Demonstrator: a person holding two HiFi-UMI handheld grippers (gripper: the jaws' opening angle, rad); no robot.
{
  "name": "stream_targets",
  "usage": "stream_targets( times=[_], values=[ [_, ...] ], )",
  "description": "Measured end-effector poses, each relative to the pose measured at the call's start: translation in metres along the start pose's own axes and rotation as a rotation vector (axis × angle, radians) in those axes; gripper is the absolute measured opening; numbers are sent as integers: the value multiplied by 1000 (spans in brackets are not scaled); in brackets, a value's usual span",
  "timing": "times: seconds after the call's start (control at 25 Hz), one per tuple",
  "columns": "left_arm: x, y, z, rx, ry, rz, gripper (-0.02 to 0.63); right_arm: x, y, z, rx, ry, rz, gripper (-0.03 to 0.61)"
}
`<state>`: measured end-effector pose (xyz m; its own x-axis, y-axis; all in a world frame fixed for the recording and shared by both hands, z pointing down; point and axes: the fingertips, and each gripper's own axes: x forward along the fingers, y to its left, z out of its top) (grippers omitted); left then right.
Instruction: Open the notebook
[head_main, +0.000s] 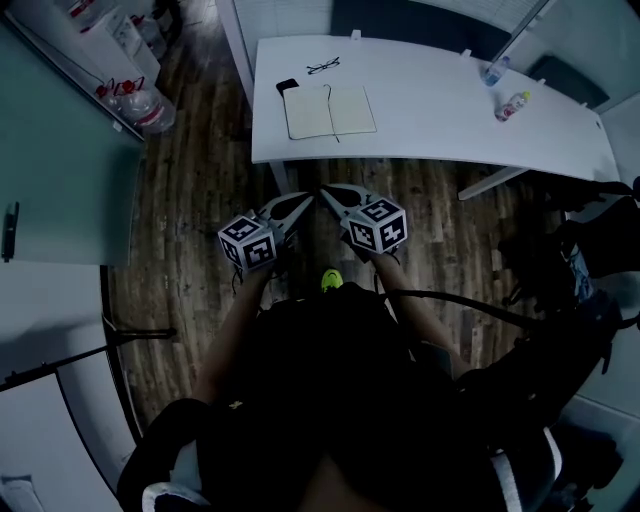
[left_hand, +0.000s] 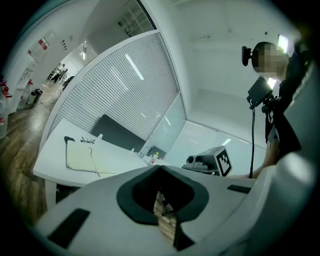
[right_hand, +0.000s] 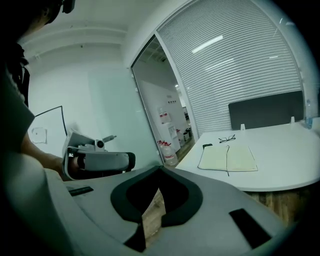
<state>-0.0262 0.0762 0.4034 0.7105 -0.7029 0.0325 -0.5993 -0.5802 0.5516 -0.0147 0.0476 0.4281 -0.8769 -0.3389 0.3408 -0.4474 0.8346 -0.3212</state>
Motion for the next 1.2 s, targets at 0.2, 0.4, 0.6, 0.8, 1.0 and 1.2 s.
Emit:
stream_targets(
  times=[0.2, 0.4, 0.6, 0.8, 1.0, 1.2],
  values=[
    [-20, -18, -5, -4, 1, -29, 17, -8, 26, -3, 0, -8, -16, -14],
    [-46, -33, -15, 2, -16, -41, 17, -16, 57, -18, 9, -19, -25, -14],
    [-70, -55, -36, 0, -31, -69, 17, -28, 87, -47, 26, -8, -33, -14],
    [-86, -68, -67, -49, -12, -82, 17, -42, 109, -68, 37, -8, -41, -15],
    [-93, -86, -71, -37, -20, -90, 17, -54, 125, -70, -12, -27, -49, -15],
    [-99, -92, -64, -5, -46, -72, 17, -62, 133, -62, -33, -56, -40, -15]
  ],
)
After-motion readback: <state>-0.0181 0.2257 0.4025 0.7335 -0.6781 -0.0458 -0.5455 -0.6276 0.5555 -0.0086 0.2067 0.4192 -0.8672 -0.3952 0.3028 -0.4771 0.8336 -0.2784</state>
